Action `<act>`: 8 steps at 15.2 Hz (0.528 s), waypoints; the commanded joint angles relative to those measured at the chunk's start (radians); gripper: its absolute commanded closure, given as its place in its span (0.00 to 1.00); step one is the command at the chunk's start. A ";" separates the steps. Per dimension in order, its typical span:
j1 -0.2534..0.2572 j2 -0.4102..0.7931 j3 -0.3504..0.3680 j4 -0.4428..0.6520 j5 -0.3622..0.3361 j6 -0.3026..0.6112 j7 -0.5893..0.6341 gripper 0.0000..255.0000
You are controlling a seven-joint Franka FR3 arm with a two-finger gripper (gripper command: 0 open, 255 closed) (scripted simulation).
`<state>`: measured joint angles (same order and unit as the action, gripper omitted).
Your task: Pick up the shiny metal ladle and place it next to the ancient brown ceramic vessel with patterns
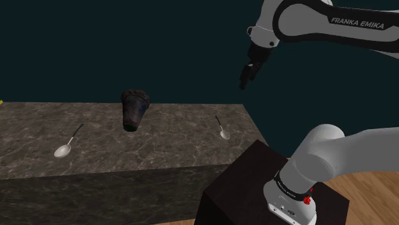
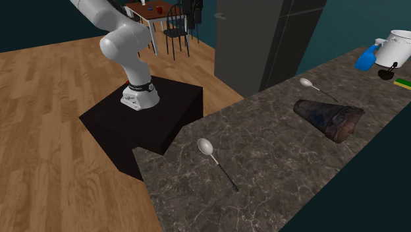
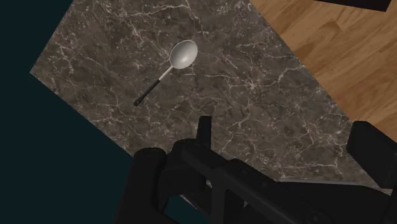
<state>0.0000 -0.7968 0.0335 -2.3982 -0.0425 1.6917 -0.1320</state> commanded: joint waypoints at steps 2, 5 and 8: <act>-0.008 0.018 -0.006 -0.017 0.000 0.032 0.009 0.00; -0.033 0.077 -0.025 -0.060 0.001 0.129 0.034 0.00; -0.058 0.148 -0.043 -0.093 0.002 0.227 0.058 0.00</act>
<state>-0.0462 -0.6696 0.0025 -2.4771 -0.0372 1.8832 -0.0759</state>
